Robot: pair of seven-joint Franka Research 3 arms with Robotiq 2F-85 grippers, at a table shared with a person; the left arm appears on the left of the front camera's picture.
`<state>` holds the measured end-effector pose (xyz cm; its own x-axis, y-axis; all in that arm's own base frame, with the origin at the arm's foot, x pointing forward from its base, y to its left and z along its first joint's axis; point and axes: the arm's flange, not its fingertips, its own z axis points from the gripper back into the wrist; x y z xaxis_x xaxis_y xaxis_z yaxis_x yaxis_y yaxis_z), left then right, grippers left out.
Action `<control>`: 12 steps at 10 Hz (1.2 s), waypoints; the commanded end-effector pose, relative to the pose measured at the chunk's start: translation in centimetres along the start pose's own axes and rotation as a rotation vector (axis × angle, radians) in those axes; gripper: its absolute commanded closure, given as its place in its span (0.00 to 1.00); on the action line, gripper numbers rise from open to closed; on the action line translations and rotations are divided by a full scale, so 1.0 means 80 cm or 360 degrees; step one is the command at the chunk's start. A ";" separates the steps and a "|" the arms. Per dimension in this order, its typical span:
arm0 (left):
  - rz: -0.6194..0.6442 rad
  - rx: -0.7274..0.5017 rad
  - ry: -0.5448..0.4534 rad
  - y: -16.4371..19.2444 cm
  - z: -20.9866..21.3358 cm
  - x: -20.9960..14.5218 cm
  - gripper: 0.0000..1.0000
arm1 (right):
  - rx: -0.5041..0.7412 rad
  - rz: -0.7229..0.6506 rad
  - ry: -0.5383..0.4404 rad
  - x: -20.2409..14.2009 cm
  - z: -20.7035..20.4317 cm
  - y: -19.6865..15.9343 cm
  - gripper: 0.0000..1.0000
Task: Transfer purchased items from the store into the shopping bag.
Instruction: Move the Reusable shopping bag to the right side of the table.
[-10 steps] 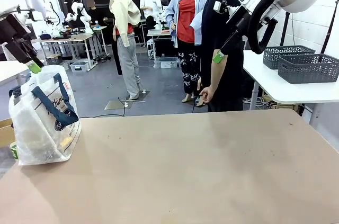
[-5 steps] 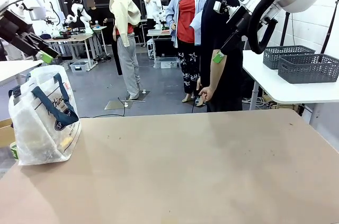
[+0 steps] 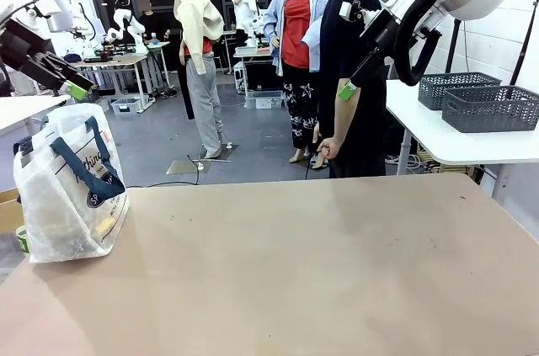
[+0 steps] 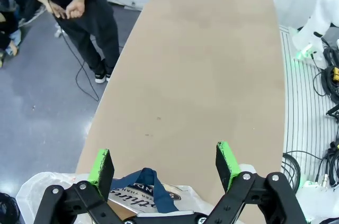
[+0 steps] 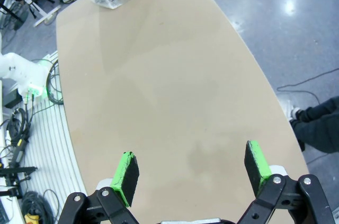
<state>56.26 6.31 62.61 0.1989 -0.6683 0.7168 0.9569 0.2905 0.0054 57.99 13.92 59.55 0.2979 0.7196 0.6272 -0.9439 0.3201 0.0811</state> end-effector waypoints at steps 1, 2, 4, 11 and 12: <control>-0.0005 -0.0022 -0.0002 -0.002 0.001 0.002 0.00 | -0.0004 0.0004 0.0006 0.000 0.000 0.000 0.00; -0.0005 -0.0022 -0.0002 -0.002 0.001 0.002 0.00 | -0.0004 0.0004 0.0006 0.000 0.000 0.000 0.00; -0.0005 -0.0022 -0.0002 -0.002 0.001 0.002 0.00 | -0.0004 0.0004 0.0006 0.000 0.000 0.000 0.00; -0.0005 -0.0013 0.0006 -0.001 -0.002 0.001 0.00 | -0.0004 0.0004 0.0006 0.000 0.000 0.000 0.00; -0.0005 -0.0013 0.0006 -0.001 -0.002 0.001 0.00 | -0.0004 0.0004 0.0006 0.000 0.000 0.000 0.00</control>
<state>56.26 6.13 62.58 0.1963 -0.6782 0.7081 0.9593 0.2823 0.0045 57.99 13.92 59.55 0.2979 0.7196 0.6272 -0.9439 0.3201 0.0811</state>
